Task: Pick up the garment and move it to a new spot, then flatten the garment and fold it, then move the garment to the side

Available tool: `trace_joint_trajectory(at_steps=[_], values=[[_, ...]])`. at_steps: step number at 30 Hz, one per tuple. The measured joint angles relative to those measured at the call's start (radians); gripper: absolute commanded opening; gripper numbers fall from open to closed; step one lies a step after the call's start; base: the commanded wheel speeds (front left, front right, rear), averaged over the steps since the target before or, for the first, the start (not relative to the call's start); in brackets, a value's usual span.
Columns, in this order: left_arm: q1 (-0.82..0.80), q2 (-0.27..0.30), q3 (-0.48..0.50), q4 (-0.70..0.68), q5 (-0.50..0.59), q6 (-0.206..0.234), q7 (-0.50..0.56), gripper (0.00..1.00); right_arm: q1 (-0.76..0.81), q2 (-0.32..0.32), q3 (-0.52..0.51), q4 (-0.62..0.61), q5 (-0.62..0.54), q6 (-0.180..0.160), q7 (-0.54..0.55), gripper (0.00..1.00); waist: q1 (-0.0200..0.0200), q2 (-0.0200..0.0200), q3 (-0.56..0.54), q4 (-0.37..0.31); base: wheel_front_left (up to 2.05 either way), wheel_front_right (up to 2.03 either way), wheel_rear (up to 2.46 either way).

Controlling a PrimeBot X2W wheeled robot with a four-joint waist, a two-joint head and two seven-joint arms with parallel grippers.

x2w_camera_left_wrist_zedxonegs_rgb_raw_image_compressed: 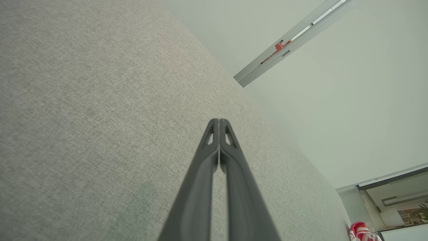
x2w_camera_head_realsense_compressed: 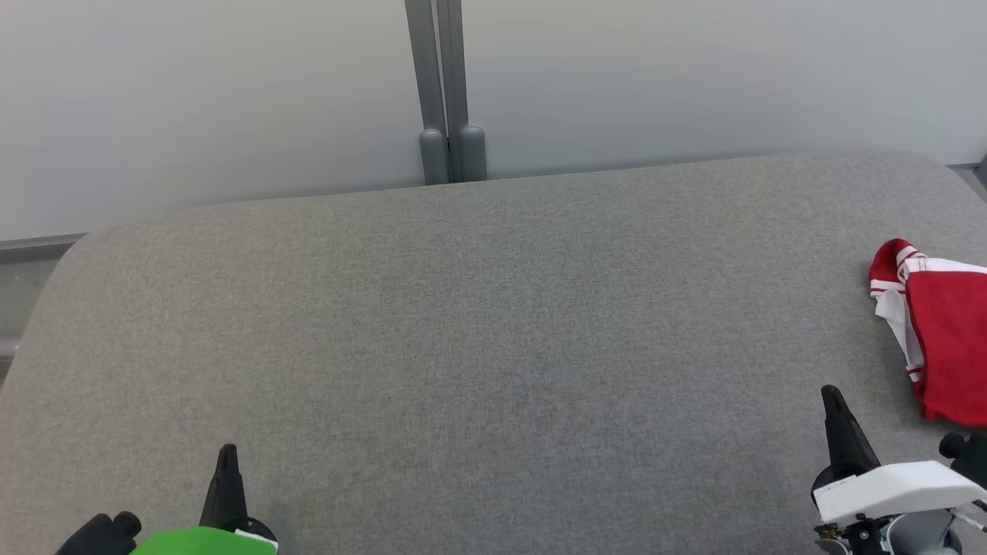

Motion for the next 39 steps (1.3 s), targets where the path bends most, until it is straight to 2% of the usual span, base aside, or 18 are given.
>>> trace_joint_trajectory(at_steps=[39], values=[[-0.100, 0.002, 0.050, 0.016, -0.396, -0.045, 0.108, 0.00, -0.082, 0.031, -0.027, 0.027, 0.430, -0.001, 0.111, 0.00, 0.0000, 0.0000, 0.015, 0.002, 0.00, 0.00, 0.00]])
